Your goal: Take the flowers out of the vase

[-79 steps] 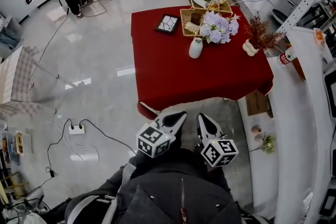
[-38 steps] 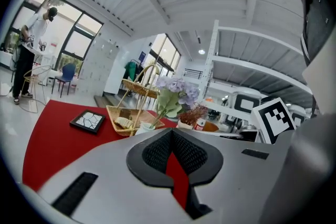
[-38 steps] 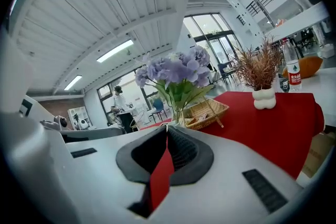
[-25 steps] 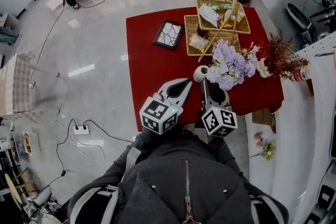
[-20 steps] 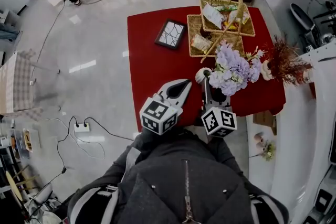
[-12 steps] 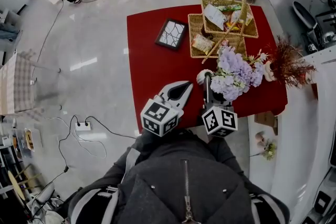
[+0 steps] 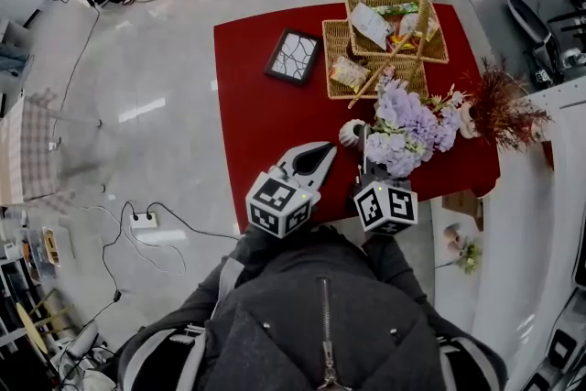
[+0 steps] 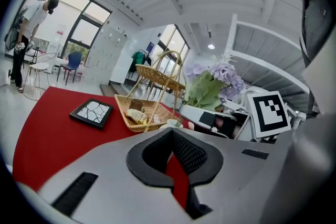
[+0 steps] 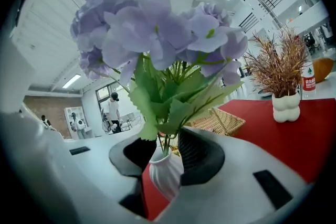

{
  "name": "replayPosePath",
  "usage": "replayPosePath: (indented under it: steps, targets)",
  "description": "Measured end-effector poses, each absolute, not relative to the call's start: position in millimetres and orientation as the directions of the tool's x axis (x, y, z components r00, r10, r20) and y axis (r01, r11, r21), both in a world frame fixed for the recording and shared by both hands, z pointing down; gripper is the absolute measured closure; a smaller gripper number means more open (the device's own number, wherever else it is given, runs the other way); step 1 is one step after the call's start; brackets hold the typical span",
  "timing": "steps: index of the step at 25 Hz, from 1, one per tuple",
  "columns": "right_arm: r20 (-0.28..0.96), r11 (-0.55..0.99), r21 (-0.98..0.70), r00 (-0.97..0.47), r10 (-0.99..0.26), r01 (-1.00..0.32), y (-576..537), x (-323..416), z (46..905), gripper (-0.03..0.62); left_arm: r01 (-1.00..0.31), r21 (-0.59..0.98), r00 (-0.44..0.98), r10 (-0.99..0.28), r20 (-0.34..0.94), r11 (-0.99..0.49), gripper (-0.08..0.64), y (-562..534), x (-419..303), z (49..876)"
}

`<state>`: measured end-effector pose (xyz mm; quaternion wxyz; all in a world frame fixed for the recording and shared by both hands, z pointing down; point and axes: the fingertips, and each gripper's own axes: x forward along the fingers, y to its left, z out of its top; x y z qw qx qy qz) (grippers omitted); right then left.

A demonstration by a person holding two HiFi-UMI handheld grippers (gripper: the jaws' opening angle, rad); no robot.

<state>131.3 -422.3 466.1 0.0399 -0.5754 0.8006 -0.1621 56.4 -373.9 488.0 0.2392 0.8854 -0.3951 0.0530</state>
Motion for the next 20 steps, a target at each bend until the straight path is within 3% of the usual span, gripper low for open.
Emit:
replayPosePath:
  steps: [12,20]
  targets:
    - [0.14,0.293,-0.276,-0.34,-0.93,-0.915,-425.5,130.8,465.7,0.541,-0.727,0.388,0.68,-0.673,0.291,-0.566,0.552,-373.5,56.5,490.4]
    - [0.128,0.323,-0.273,-0.367,-0.921,-0.906,-425.0,127.8,459.8,0.552,-0.724,0.392,0.682,-0.671,0.291,-0.567,0.552,-371.7,57.9,491.5]
